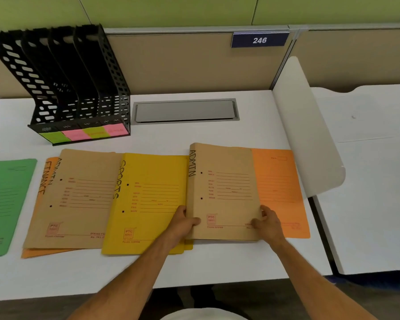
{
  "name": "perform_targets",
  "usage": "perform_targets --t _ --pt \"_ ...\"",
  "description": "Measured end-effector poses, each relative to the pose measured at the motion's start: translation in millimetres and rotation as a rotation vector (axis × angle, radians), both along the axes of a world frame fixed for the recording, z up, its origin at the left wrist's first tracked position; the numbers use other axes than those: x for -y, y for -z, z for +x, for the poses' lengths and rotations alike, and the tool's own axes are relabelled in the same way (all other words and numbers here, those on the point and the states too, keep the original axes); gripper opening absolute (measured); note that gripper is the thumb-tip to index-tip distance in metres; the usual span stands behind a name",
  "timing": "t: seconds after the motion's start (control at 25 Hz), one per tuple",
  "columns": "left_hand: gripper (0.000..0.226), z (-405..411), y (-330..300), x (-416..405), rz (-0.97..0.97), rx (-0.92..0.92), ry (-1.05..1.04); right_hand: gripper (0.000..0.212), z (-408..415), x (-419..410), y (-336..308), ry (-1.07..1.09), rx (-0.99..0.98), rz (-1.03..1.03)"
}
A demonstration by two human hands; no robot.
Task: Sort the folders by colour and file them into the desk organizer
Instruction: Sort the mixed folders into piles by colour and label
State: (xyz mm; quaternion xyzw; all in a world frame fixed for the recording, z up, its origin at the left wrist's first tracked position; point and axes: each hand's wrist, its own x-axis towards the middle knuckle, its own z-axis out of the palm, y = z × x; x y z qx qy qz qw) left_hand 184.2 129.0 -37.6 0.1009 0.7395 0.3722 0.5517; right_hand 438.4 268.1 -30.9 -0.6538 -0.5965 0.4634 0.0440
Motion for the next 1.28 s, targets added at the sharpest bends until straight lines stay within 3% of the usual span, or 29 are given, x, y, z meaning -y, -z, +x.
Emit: perform_targets --t 0.16,0.36,0.6,0.76,1.0,1.12,1.28 --pt "0.041 -15.8 -2.0 8.8 0.084 -0.012 -0.104 0.047 7.2 -3.2 0.2 -0.025 0.029 0.139" --pt "0.039 -36.8 -8.7 21.1 0.136 -0.007 -0.180 0.064 35.2 -20.9 2.7 0.081 0.286 0.256" --pt "0.042 -44.8 -12.2 36.3 0.137 -0.016 -0.241 0.105 59.2 -36.8 1.7 0.147 0.525 0.012" --pt "0.041 -44.0 -13.6 39.7 0.135 -0.035 -0.229 0.102 57.2 -40.0 1.1 0.146 0.582 -0.017" --pt "0.040 -50.5 -19.8 47.3 0.158 -0.033 -0.233 0.031 67.2 -42.4 -3.0 0.286 0.245 0.093" --pt "0.040 -56.3 -22.1 55.0 0.163 -0.034 -0.246 0.028 76.0 -38.2 -7.6 0.307 0.064 0.185" --pt "0.040 -63.4 -27.8 63.7 0.188 -0.014 -0.262 0.029 84.7 -35.0 -16.8 0.383 -0.376 0.131"
